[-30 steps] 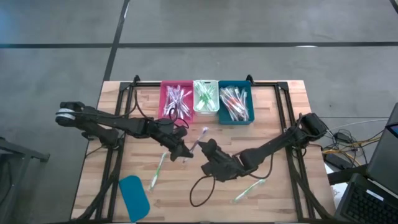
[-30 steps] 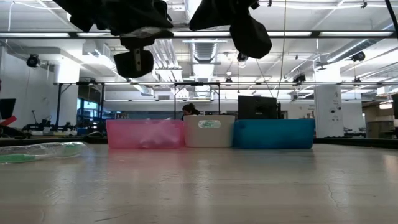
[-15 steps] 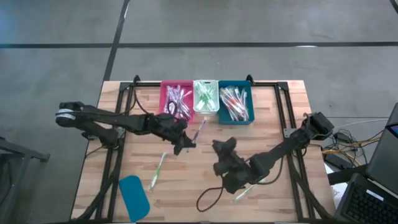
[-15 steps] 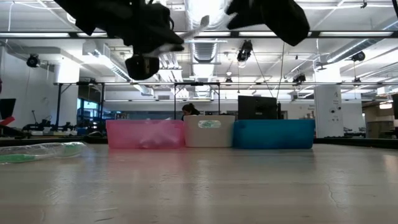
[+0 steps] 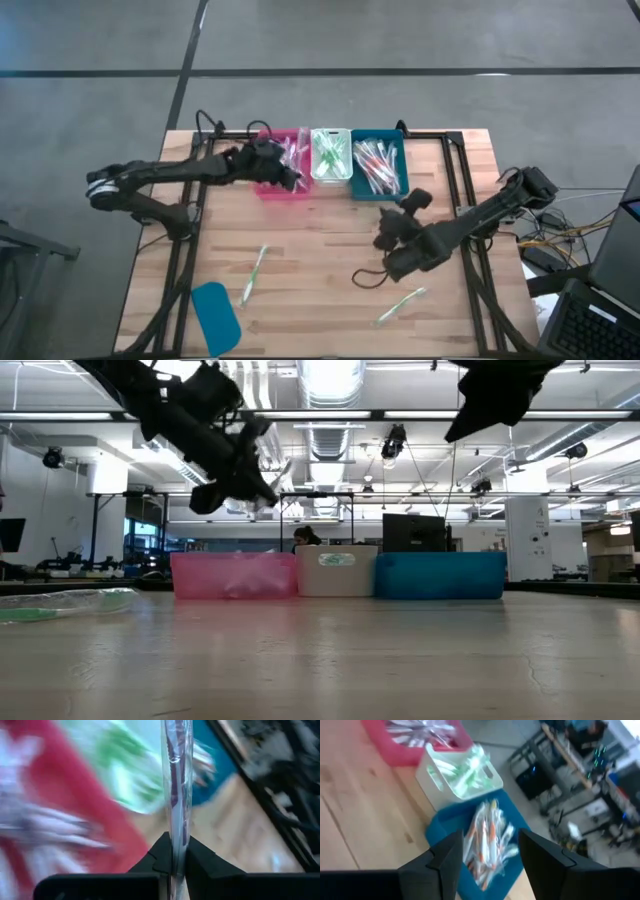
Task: Pick & Place Toothbrushes
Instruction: Put the violet toothbrush into the pink bin, then put the green toothbrush into the white bin
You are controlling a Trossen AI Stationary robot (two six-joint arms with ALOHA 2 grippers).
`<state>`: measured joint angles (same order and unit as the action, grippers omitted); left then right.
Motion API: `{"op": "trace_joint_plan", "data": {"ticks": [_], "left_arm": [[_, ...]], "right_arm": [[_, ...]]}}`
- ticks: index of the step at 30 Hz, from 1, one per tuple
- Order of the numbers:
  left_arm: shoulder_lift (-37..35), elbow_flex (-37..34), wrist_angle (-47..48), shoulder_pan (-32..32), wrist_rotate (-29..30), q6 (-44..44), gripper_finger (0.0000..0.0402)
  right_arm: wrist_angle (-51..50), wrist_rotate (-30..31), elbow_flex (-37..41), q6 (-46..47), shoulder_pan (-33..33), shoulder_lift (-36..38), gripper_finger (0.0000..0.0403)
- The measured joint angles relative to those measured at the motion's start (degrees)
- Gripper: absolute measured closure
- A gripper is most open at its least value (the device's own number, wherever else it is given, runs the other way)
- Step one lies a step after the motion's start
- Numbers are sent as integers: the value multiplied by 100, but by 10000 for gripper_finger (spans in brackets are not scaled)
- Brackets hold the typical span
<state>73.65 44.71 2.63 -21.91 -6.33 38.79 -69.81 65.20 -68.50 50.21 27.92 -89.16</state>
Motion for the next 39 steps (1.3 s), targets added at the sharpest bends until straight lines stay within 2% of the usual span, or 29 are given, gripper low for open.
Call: {"op": "trace_joint_plan", "data": {"ticks": [8,14,21,24,30,32,36,39], "left_arm": [[17,0,743,-927,181,-32,374],[227,0,1256,-1053,806,-224,374],[859,-4,1221,-1172,819,-209,372],[991,-4,1111,-1225,816,-211,351],[981,11,1108,-1227,704,-295,282],[977,91,1176,-1239,489,-334,260],[974,318,1193,-1266,-367,-797,228],[966,447,1189,-1249,-528,-769,221]], "right_arm": [[33,-109,713,549,-345,692,224],[322,-115,1172,676,-441,998,236],[587,-119,1398,663,-437,1078,243],[595,-120,1429,663,-437,1053,241],[605,-117,1407,649,-435,1044,221],[609,-117,1389,641,-435,1044,215],[613,-117,1382,636,-435,1044,205],[614,-117,1386,634,-435,1044,202]]}}
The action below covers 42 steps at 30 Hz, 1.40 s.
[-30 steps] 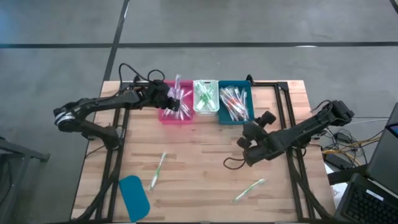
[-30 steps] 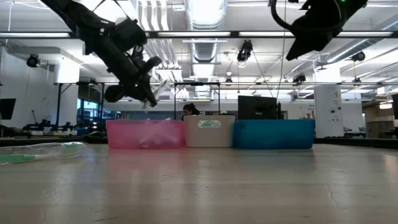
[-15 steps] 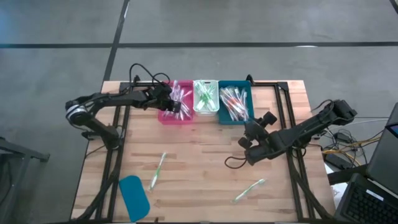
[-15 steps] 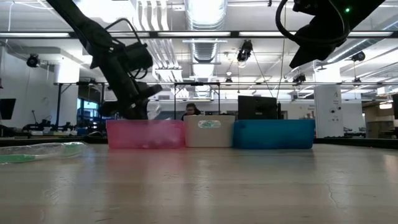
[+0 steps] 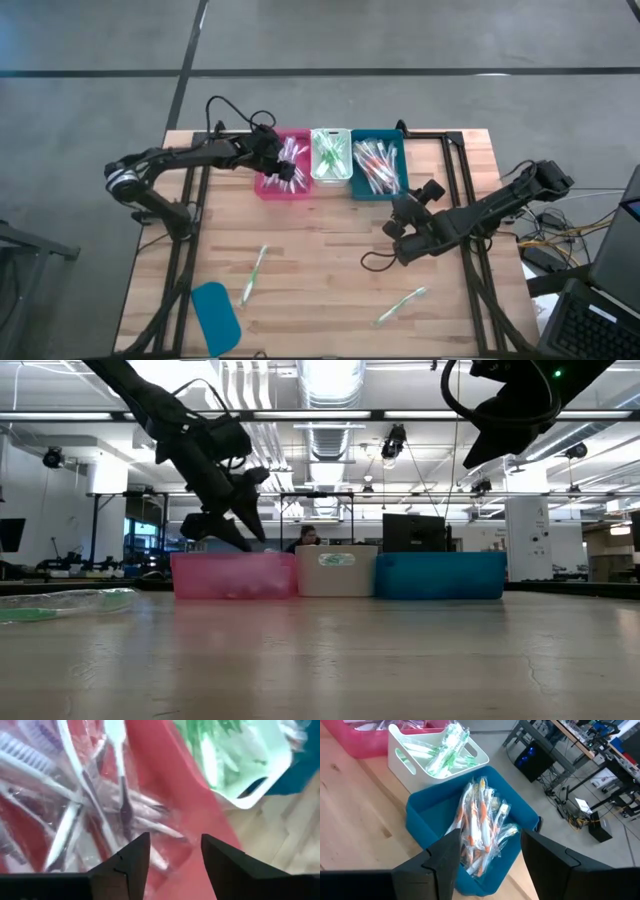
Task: Pick & Place Toothbrushes
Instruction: Put the green toothbrush into the white bin
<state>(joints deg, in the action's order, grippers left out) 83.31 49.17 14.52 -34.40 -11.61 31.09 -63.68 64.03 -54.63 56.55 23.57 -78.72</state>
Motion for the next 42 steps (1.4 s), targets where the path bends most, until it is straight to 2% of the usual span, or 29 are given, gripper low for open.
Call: {"op": "trace_joint_plan", "data": {"ticks": [6,8,11,15,20,26,29,34,42], "left_arm": [[-3,101,44,47,-1401,-6,221],[-67,139,311,186,-1487,-126,221],[-220,138,896,588,-953,-256,222],[-504,126,1887,1424,329,-207,225],[-643,122,2737,2857,1520,774,227],[-629,122,2765,4489,1649,1854,227],[-629,122,2854,5008,1656,2392,227],[-616,113,2911,5498,1698,3183,227],[-437,-202,2873,5659,1761,3551,227]], "right_arm": [[1,0,0,-21,4,0,213],[0,-2,0,-22,4,0,217],[1,-17,2,-96,4,0,222],[0,-94,7,-126,2,0,228],[8,-103,7,-117,2,0,227],[111,-134,9,-118,0,0,210],[113,-138,9,-122,0,0,202],[132,-400,-14,-124,0,0,192],[142,-605,-15,-126,0,0,178]]}}
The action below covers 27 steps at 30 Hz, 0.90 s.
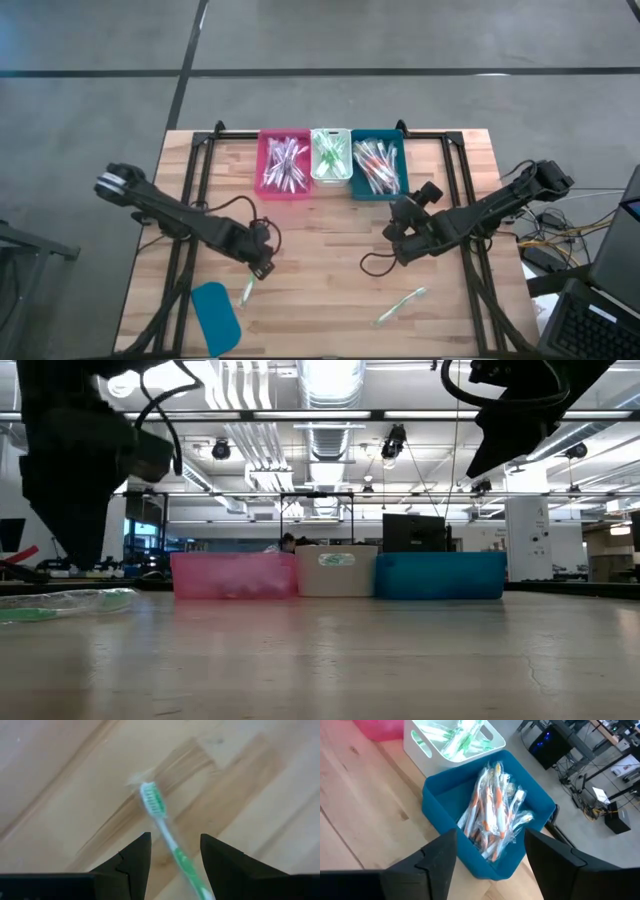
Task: Pick & Place Toothbrushes
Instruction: Put the green toothbrush into the white bin
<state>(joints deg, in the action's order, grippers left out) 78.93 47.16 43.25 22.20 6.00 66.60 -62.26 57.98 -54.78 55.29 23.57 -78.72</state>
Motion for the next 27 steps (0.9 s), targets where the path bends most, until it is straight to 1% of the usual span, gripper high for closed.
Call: {"op": "trace_joint_plan", "data": {"ticks": [7,14,19,22,27], "left_arm": [[235,-262,-282,1,-259,255,227],[287,-388,-693,7,-289,250,227],[289,-611,-956,7,-291,288,227],[289,-735,-1037,7,-291,405,227],[267,-937,-1296,9,-284,442,227]], "right_arm": [[4,0,2,-46,0,0,165],[6,0,2,-46,0,0,153],[6,1,2,-46,1,0,147],[4,1,2,-54,3,0,149],[8,2,3,-132,2,0,165]]}}
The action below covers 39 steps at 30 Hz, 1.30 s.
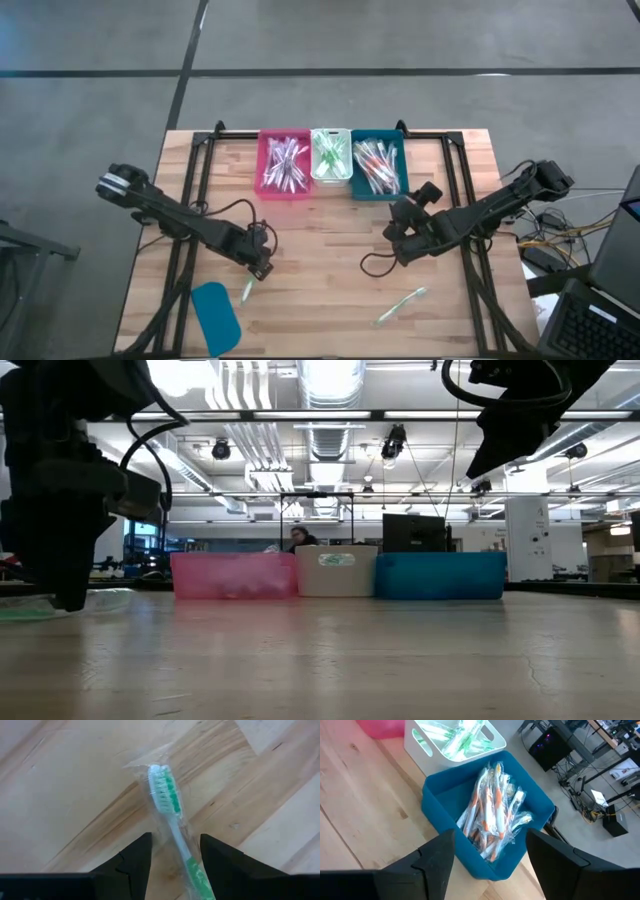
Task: Pick & Place Toothbrushes
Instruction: Put the green toothbrush into the white bin
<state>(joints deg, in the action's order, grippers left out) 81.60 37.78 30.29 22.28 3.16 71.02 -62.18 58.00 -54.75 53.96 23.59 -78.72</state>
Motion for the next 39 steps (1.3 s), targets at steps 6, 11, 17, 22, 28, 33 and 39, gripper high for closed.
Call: {"op": "trace_joint_plan", "data": {"ticks": [6,11,17,22,28,33,39], "left_arm": [[2,-101,-49,5,94,-2,259],[7,-110,19,-2,192,-72,327],[-22,-101,-186,-6,514,-368,391],[-96,-120,-332,-57,624,-634,398],[-290,-130,-843,-211,955,-1221,400],[-516,-129,-1617,-270,1321,-1920,400],[-955,-129,-2599,-392,1971,-3019,401]], "right_arm": [[1,0,1,-21,0,0,181],[1,2,1,-43,0,0,181],[3,2,1,-63,0,0,167],[3,2,1,-62,-4,0,157],[320,3,5,-80,74,0,153],[1421,22,143,-719,249,0,168],[3975,39,714,-2257,375,0,186]]}}
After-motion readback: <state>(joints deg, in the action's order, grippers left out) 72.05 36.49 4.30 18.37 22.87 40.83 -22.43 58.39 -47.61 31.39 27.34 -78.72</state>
